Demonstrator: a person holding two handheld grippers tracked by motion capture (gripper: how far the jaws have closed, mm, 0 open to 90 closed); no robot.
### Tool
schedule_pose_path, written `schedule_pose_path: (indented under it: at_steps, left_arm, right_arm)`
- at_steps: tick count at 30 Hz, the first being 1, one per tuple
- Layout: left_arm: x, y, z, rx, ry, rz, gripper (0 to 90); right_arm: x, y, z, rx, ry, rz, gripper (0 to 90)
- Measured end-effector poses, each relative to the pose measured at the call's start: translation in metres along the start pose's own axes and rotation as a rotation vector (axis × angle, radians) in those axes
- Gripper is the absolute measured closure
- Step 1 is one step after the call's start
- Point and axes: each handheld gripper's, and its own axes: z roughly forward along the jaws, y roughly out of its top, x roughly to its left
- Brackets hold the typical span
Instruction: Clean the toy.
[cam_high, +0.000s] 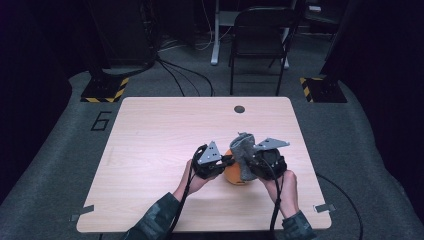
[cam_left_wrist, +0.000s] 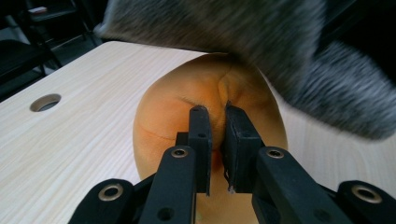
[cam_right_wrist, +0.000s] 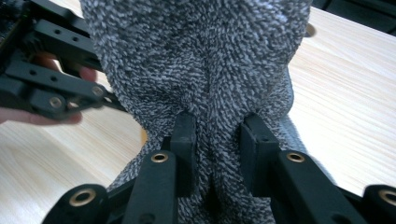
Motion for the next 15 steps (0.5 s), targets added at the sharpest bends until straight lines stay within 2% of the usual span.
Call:
schedule_pose_path:
  at_steps: [4,6,7,8,10,11,15]
  left_arm:
    - [-0.003,-0.001,0.002,0.014,0.005,0.012,82.3]
    - [-0.001,-0.002,0.002,0.015,0.001,0.007,82.5]
    - [0.000,-0.002,0.002,0.014,0.007,0.008,82.6]
    - [0.001,-0.003,0.001,0.019,0.008,0.006,82.6]
    - [0.001,-0.004,0.002,0.014,0.016,-0.004,82.7]
    - [0.001,-0.004,0.002,0.010,0.015,-0.011,82.7]
    - [0.003,-0.005,0.002,0.021,0.014,-0.006,82.9]
  right_arm:
    - [0.001,-0.005,0.017,0.023,-0.028,-0.008,70.0]
    - [-0.002,-0.006,0.020,0.032,-0.048,-0.018,70.4]
    - [-0.003,-0.007,0.020,0.039,-0.058,-0.007,70.6]
    - [-0.005,-0.008,0.020,0.040,-0.083,-0.008,70.7]
    - [-0.012,-0.011,0.022,0.055,-0.114,0.006,70.8]
    - [-0.017,-0.014,0.024,0.057,-0.112,0.021,70.7]
    - [-0.031,-0.020,0.029,0.076,-0.166,0.037,70.6]
